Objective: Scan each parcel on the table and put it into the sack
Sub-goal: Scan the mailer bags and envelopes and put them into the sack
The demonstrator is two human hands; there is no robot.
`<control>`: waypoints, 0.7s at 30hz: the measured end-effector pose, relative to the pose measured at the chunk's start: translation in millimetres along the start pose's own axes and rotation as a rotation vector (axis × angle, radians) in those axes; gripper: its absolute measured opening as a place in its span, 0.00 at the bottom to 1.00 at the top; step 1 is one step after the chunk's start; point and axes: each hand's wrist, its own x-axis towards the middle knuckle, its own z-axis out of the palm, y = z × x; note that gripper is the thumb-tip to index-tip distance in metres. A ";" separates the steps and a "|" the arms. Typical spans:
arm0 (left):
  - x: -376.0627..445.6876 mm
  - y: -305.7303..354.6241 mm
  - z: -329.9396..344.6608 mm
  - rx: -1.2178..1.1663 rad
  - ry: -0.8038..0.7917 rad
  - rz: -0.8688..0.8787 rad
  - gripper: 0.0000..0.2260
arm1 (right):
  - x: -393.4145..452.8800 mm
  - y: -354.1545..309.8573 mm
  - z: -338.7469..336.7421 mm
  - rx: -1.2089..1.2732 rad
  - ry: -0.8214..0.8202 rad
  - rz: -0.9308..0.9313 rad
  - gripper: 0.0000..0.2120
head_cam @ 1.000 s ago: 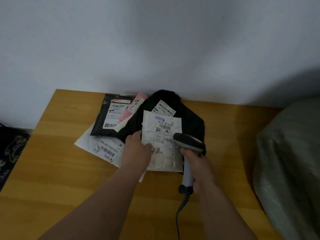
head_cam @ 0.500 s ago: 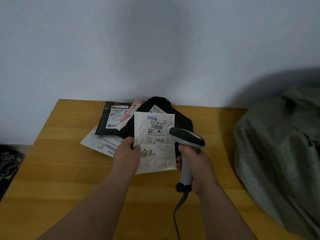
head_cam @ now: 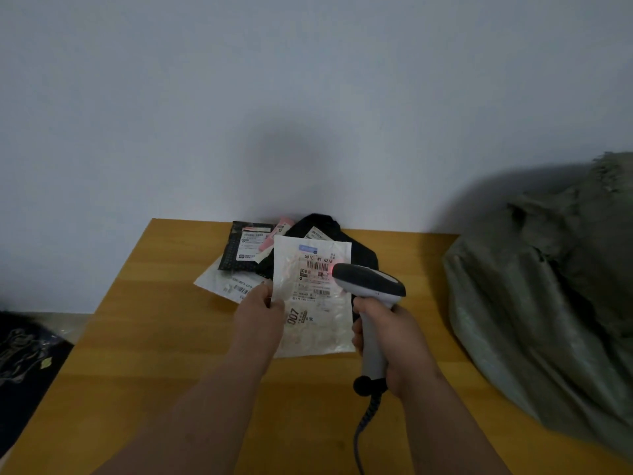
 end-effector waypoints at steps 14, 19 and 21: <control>-53.2 1.2 -22.1 0.001 0.011 0.080 0.06 | -63.1 9.6 -5.8 0.062 0.004 -0.093 0.07; -72.4 4.1 -28.0 -0.002 0.007 0.133 0.05 | -91.8 9.9 -12.5 0.051 0.044 -0.162 0.07; -79.8 7.0 -27.2 -0.016 0.010 0.166 0.06 | -105.2 7.5 -18.8 0.059 0.081 -0.193 0.06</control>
